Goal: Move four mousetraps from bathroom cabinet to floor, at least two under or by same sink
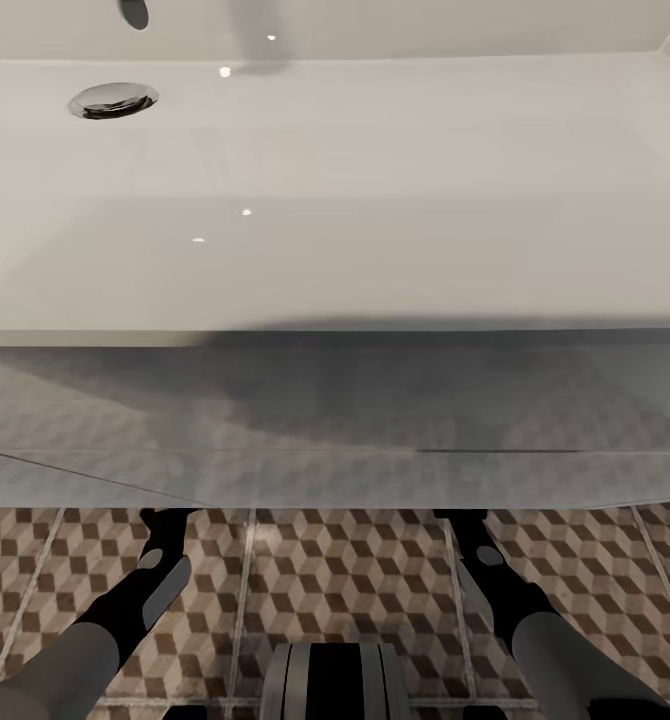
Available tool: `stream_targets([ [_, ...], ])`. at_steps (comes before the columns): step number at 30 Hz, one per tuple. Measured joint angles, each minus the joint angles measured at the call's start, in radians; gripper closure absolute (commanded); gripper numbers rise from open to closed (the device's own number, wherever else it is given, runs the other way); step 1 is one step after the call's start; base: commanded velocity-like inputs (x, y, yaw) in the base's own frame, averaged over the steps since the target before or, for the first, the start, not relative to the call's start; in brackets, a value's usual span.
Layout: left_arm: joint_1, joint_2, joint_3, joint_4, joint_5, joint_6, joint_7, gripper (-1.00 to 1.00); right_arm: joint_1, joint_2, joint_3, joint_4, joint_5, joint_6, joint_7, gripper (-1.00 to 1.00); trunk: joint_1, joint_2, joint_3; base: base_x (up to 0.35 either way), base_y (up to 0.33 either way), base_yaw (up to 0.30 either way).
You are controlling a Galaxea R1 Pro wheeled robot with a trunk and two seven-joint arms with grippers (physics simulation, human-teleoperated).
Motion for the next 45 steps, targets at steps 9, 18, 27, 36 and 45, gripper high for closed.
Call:
stream_targets([
  [9,0.0,0.05,0.016,-0.028,0.001,0.002,0.003,1.0,0.0,0.0,0.0,0.0,0.0,0.0,0.0,1.0,0.0,0.0,0.0,0.0,0.0,0.0],
  [18,0.0,0.062,0.047,-0.035,0.0,0.005,0.004,1.0,0.0,0.0,0.0,0.001,0.0,0.0,0.0,1.0,0.0,0.0,0.0,0.0,0.0,0.0],
  [27,0.0,0.06,0.049,-0.036,0.001,0.008,0.004,1.0,0.0,0.0,0.0,0.001,0.0,0.0,0.0,1.0,0.0,0.0,0.0,0.0,0.0,0.0],
  [36,0.0,0.058,0.049,-0.027,-0.002,0.016,-0.006,1.0,0.0,0.0,0.0,0.002,0.0,0.0,0.0,1.0,0.0,0.0,0.0,0.0,0.0,0.0],
  [45,0.0,0.06,0.05,0.018,-0.003,0.018,-0.008,1.0,0.0,0.0,0.0,0.002,0.0,0.0,0.0,1.0,0.0,0.0,0.0,0.0,0.0,0.0],
])
